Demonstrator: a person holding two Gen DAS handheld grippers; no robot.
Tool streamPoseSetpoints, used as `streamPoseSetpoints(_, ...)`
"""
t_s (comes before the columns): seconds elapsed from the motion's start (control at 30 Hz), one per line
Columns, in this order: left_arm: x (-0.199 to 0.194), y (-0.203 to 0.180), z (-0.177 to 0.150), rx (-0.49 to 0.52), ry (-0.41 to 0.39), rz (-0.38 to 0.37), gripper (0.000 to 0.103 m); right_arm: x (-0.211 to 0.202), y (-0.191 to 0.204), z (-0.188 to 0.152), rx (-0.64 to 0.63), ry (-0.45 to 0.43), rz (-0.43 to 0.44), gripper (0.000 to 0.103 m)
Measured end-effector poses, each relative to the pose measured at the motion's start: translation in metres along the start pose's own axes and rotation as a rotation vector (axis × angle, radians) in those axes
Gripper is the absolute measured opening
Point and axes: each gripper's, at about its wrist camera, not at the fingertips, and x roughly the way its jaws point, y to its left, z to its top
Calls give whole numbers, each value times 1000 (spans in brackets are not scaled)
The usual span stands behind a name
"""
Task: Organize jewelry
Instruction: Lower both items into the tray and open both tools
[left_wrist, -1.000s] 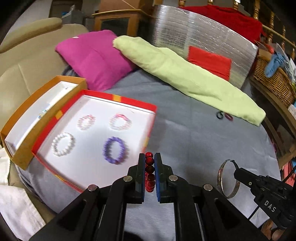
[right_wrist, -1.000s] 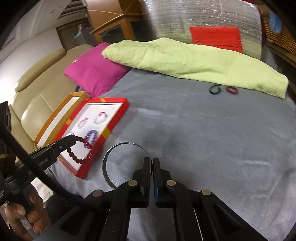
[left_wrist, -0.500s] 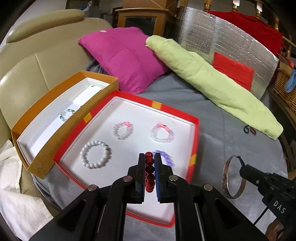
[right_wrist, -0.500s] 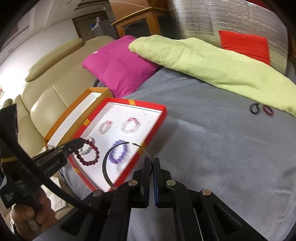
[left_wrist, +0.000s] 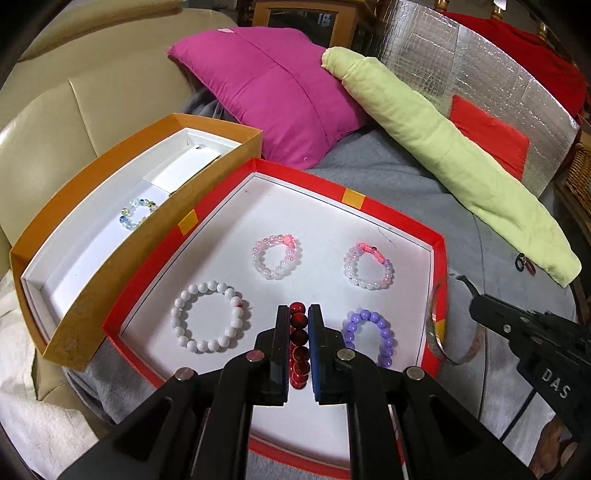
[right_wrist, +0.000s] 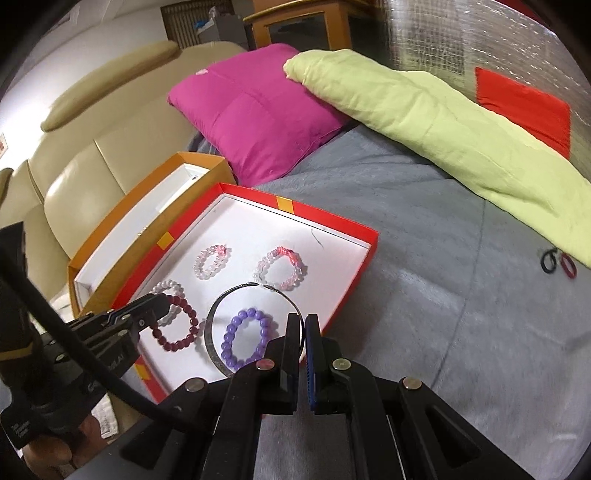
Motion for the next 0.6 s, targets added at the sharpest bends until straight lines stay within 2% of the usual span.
streamPoseSetpoints(0.6, 39, 19, 17, -14, 51, 12, 10, 66, 19, 28, -77, 99, -61, 4)
